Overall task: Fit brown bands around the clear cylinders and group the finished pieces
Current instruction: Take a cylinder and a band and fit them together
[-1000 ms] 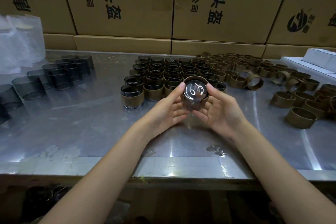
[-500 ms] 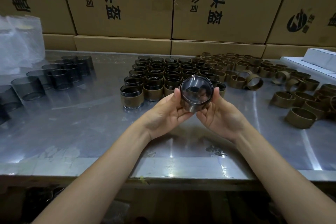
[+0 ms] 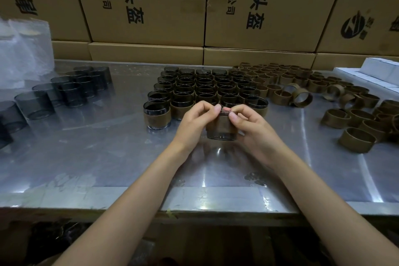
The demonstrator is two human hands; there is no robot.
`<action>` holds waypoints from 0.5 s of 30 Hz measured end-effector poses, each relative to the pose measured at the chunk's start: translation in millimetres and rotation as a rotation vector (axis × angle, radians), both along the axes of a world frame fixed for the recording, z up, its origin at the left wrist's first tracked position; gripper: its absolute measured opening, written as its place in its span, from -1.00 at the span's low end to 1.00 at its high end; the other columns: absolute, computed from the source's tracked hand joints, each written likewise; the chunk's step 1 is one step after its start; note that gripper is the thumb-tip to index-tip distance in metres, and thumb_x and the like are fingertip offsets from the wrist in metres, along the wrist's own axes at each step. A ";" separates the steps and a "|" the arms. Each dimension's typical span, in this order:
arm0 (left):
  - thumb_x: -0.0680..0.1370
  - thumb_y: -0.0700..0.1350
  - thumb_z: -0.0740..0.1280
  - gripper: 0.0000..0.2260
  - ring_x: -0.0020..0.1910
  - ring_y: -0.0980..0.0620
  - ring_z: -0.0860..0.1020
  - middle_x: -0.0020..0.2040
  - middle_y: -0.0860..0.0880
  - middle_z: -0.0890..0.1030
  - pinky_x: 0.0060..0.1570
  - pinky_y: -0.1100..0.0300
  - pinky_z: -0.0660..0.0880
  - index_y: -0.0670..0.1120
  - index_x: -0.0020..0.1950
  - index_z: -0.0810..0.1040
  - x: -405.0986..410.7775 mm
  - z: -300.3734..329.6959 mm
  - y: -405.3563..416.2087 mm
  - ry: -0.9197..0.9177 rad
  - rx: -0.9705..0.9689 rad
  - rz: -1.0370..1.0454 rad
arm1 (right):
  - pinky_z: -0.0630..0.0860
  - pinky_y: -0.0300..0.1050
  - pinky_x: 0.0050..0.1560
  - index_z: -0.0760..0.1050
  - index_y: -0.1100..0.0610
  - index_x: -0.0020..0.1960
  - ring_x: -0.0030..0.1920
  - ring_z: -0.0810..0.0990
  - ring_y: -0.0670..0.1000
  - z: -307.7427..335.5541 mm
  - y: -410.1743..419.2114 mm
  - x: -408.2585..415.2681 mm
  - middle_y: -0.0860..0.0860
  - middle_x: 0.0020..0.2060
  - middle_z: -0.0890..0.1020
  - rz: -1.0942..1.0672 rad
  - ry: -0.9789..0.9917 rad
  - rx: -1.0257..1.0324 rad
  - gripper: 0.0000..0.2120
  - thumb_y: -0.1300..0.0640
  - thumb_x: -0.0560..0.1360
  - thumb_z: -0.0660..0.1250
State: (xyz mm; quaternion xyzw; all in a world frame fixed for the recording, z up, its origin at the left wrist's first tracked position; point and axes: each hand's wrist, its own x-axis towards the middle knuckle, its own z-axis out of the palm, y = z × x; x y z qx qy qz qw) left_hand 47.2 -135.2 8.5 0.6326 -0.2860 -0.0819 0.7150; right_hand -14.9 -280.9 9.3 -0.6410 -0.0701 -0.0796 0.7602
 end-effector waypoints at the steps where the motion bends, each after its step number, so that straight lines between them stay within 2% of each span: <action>1: 0.56 -0.07 0.30 -0.82 -0.09 0.05 0.49 -0.15 -0.02 0.52 0.00 0.12 0.40 -0.08 -0.23 0.49 1.4 -1.2 0.6 -0.023 0.013 0.013 | 0.56 0.00 0.05 0.54 0.05 -0.14 0.01 0.58 0.07 -2.1 -0.9 1.0 0.15 0.03 0.57 0.015 -0.010 -0.016 -0.96 0.11 0.42 0.34; 4: 0.55 -0.16 0.34 -0.88 -0.08 0.17 0.58 -0.08 0.02 0.59 -0.09 0.31 0.52 -0.11 -0.18 0.50 1.6 -3.9 2.5 -0.087 0.056 0.024 | 0.58 -0.01 0.04 0.53 0.08 -0.13 0.02 0.61 0.10 -7.1 -4.0 3.4 0.14 0.02 0.60 0.027 -0.027 -0.038 -0.96 0.14 0.43 0.35; 6: 0.50 -0.14 0.41 -0.85 0.04 0.08 0.60 0.04 -0.03 0.60 0.01 0.22 0.58 -0.11 -0.17 0.46 1.5 -7.5 3.4 -0.148 0.143 0.051 | 0.53 0.06 0.18 0.51 0.09 -0.11 0.14 0.59 0.12 -10.4 -5.2 5.2 0.10 0.13 0.59 -0.007 -0.022 -0.119 -0.95 0.21 0.46 0.35; 8: 0.45 -0.11 0.47 -0.80 0.12 -0.02 0.59 0.12 -0.10 0.59 0.13 0.08 0.55 -0.09 -0.12 0.45 2.3 -10.0 5.5 -0.205 0.221 0.097 | 0.42 0.12 0.33 0.46 0.10 -0.10 0.28 0.50 0.10 -13.4 -6.0 7.0 0.10 0.26 0.52 -0.050 -0.006 -0.181 -0.83 0.36 0.49 0.31; 9: 0.42 -0.12 0.49 -0.77 0.15 -0.01 0.58 0.14 -0.10 0.59 0.17 0.08 0.53 -0.07 -0.09 0.45 3.5 -10.3 7.1 -0.214 0.226 0.118 | 0.38 0.11 0.37 0.43 0.11 -0.08 0.32 0.47 0.08 -14.1 -6.0 7.1 0.10 0.29 0.50 -0.060 -0.001 -0.199 -0.80 0.40 0.49 0.30; 12: 0.41 -0.12 0.51 -0.68 0.20 0.09 0.54 0.15 -0.01 0.58 0.22 0.28 0.45 -0.06 0.07 0.48 6.4 -10.9 12.6 -0.239 0.243 0.150 | 0.44 0.02 0.32 0.39 0.10 0.08 0.29 0.51 0.03 -14.4 -4.9 6.1 0.09 0.27 0.53 -0.057 0.018 -0.224 -0.71 0.39 0.47 0.34; 15: 0.45 -0.01 0.46 -0.62 0.19 0.17 0.50 0.16 0.09 0.57 0.13 0.42 0.38 -0.03 0.24 0.53 9.6 -10.6 20.4 -0.339 0.367 0.275 | 0.48 -0.06 0.28 0.33 0.02 0.22 0.28 0.52 -0.03 -13.1 -3.6 4.5 0.05 0.27 0.52 -0.082 0.048 -0.193 -0.57 0.33 0.47 0.38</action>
